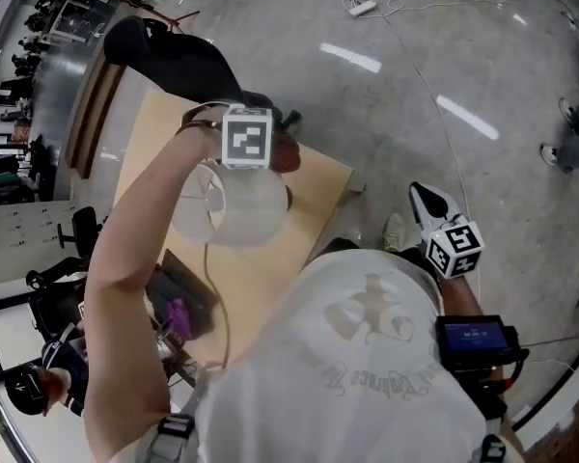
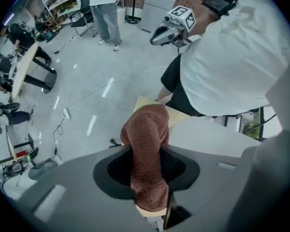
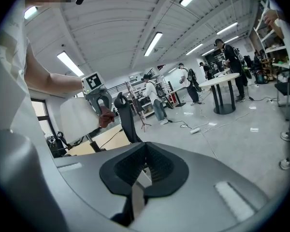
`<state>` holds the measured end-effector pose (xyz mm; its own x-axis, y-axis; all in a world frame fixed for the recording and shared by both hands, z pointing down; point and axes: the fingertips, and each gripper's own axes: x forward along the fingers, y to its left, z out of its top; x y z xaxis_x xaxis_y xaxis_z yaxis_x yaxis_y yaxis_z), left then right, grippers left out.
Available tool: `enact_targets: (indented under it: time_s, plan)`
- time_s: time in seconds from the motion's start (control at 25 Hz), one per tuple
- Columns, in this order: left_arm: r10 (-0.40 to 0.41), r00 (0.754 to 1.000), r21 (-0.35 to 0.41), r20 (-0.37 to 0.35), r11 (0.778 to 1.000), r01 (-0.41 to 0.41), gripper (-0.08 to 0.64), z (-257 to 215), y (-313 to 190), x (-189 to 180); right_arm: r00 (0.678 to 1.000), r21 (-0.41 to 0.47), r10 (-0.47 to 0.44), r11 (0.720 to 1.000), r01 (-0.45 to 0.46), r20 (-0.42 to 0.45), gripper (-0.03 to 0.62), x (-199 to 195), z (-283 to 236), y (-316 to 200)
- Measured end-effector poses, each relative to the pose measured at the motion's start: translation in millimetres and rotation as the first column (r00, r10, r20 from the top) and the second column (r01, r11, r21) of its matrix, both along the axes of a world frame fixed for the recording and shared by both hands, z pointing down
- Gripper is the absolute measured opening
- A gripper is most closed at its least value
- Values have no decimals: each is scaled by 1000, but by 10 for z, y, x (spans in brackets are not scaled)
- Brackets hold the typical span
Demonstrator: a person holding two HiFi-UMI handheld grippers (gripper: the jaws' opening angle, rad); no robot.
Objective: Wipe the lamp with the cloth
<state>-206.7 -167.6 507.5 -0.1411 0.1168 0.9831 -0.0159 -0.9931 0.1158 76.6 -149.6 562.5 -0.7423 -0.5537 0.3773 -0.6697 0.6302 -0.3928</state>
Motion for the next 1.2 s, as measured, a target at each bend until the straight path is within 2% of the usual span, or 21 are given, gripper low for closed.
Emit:
enact_targets:
  time_s: [0.08, 0.16, 0.24, 0.32, 0.4, 0.56, 0.68, 0.76, 0.84, 0.88, 1.0, 1.08, 1.2]
  plan:
    - [-56, 998, 31, 33, 998, 55, 126, 32, -11, -93, 1000, -3, -4, 1000, 4, 4, 14, 24, 43, 34]
    - [-106, 994, 93, 21, 990, 103, 126, -69, -78, -165, 1000, -2, -14, 1000, 14, 4, 14, 20, 66, 57]
    - [-160, 987, 167, -4, 973, 158, 126, -264, -127, -271, 1000, 3, -31, 1000, 31, 2, 14, -24, 62, 63]
    - [-225, 974, 250, -19, 942, 222, 126, -517, -151, -434, 999, 10, -51, 999, 51, 3, 14, -87, 30, 61]
    - [-307, 951, 355, -30, 887, 297, 126, -815, -184, -643, 997, 18, -73, 997, 73, 8, 14, -142, -8, 70]
    - [-448, 890, 524, -91, 738, 425, 126, -1462, 20, -994, 992, 22, -122, 992, 122, 18, 14, -287, -59, 169]
    - [-500, 850, 579, -168, 648, 496, 124, -1815, 253, -874, 985, 20, -172, 985, 171, 21, 14, -353, -10, 136]
    - [-515, 832, 596, -206, 608, 524, 124, -1887, 225, -554, 977, 18, -212, 977, 212, 27, 14, -313, 86, -62]
    - [-512, 831, 605, -216, 598, 525, 124, -1890, 223, -176, 967, 20, -251, 968, 251, 34, 14, -303, 142, -204]
    - [-502, 839, 607, -211, 605, 515, 124, -1880, 265, 1, 963, 24, -267, 964, 266, 39, 14, -324, 140, -213]
    - [-472, 865, 600, -168, 648, 470, 124, -1749, 402, 409, 953, 34, -300, 954, 299, 50, 14, -412, 99, -152]
    - [-471, 877, 606, -91, 673, 425, 124, -1585, 449, 504, 947, 36, -315, 949, 313, 60, 14, -459, 79, -112]
    - [-463, 882, 618, 88, 720, 316, 124, -1305, 527, 481, 945, 26, -321, 947, 320, 71, 14, -491, 86, -66]
